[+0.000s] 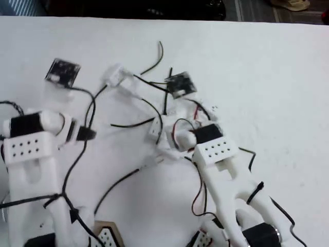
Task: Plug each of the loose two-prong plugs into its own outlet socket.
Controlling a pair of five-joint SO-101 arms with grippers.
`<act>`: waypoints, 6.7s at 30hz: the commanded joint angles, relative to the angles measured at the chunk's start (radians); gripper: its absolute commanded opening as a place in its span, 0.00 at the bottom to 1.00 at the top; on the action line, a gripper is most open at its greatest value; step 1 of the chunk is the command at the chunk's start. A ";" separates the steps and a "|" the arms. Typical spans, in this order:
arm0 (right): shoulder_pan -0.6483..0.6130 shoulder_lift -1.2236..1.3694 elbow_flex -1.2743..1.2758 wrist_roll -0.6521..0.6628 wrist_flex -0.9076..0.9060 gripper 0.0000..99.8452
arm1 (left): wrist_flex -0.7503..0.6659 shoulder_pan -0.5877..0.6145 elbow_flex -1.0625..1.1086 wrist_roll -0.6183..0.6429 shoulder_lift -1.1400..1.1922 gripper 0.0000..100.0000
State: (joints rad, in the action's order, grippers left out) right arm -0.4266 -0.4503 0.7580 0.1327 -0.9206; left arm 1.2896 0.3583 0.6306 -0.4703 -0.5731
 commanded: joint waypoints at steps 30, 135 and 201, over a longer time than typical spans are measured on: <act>-0.295 0.756 -0.816 0.681 -0.639 0.21 | -0.311 0.101 0.456 0.081 -0.059 0.35; -0.242 0.105 -0.213 0.241 -0.407 0.02 | -0.311 0.099 0.453 0.086 -0.061 0.35; -0.082 -0.690 0.324 -0.198 0.082 0.02 | -0.198 -0.475 0.446 0.330 -0.684 0.36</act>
State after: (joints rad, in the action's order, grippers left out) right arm -0.6398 -1.1239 1.1155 -0.0560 -0.8961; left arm 1.0978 -0.1665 1.1354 -0.1036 -1.3311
